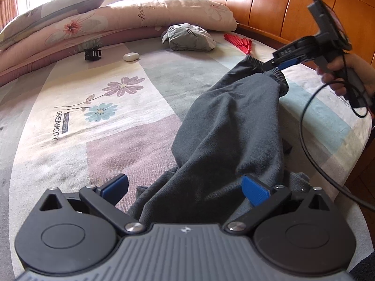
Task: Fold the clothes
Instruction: 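Pull the waistband away with the right gripper to stretch the sweatpants out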
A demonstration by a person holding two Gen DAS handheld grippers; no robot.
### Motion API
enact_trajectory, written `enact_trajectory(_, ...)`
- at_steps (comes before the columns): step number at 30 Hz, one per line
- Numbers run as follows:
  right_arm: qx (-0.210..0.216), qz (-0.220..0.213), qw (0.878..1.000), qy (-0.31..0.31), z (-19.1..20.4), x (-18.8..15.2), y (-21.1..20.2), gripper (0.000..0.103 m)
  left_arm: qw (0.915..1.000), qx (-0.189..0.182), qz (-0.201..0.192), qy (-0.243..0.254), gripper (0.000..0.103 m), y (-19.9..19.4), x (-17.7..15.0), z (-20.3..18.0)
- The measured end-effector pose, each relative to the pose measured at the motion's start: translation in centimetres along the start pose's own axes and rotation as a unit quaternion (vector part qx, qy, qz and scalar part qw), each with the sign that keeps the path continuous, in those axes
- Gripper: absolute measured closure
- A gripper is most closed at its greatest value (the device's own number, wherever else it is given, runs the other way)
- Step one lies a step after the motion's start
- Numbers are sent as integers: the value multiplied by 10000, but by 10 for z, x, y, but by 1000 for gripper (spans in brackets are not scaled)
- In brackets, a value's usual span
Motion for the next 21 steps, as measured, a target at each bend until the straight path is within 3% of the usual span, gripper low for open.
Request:
enact_trajectory(5,315,66,9994,144,3,-47,-44,34,9998,95,108,121,1,-3,-6,-8)
enact_trajectory(10,546,199,9976,369,8,-94,-68,34,9989,147,205,408,1,-9,-13,-20)
enact_trajectory(17,724,427,9944,638,14,-130,-78,33,9934,47,422,1062,1,-20,-34,-38)
enact_trajectory(21,798,464,9932,711,19,-137,-81,33,9882,625,575,1275,1,-8,-41,-35)
Point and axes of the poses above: each gripper's, at about its wrist camera, not at the fingertips, and y roughly the way its jaws point, z to its left, x to its top, the point moved 5 cm from there along y, roughly the way its jaws point, and after that the axes turned 8 degrees about y, right-handed, at the moved point
